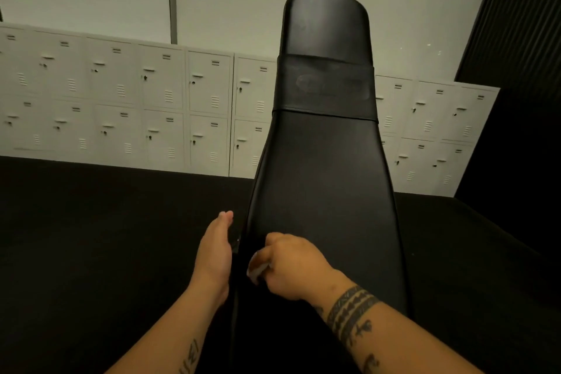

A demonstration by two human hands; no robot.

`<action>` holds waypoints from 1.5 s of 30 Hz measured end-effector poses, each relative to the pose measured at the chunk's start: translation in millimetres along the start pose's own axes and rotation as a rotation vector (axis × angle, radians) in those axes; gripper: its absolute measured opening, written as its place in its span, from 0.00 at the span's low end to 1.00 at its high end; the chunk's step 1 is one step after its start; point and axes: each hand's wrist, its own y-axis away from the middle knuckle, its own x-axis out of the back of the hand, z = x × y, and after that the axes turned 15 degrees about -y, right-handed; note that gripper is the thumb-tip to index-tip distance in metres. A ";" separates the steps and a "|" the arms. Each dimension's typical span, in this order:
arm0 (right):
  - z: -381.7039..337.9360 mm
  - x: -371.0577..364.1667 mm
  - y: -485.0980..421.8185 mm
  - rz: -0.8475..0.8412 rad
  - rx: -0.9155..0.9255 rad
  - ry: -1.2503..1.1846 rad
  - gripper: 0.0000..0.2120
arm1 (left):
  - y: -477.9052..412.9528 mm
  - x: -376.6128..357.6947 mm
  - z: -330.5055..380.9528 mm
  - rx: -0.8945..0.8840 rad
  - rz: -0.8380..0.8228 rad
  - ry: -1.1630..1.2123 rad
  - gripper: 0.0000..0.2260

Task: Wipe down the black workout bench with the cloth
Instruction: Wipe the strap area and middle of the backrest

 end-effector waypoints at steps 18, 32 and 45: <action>18.9 64.9 -12.0 0.799 -0.320 -0.448 0.24 | 8.5 13.8 -22.3 -0.213 0.218 -0.246 0.18; 57.9 39.4 2.2 0.646 -0.422 0.075 0.36 | 46.3 -11.2 -132.4 -0.192 0.214 -0.343 0.17; 47.0 6.7 11.8 0.586 -0.403 0.086 0.37 | 14.5 -23.7 -65.9 -0.298 0.244 -0.501 0.26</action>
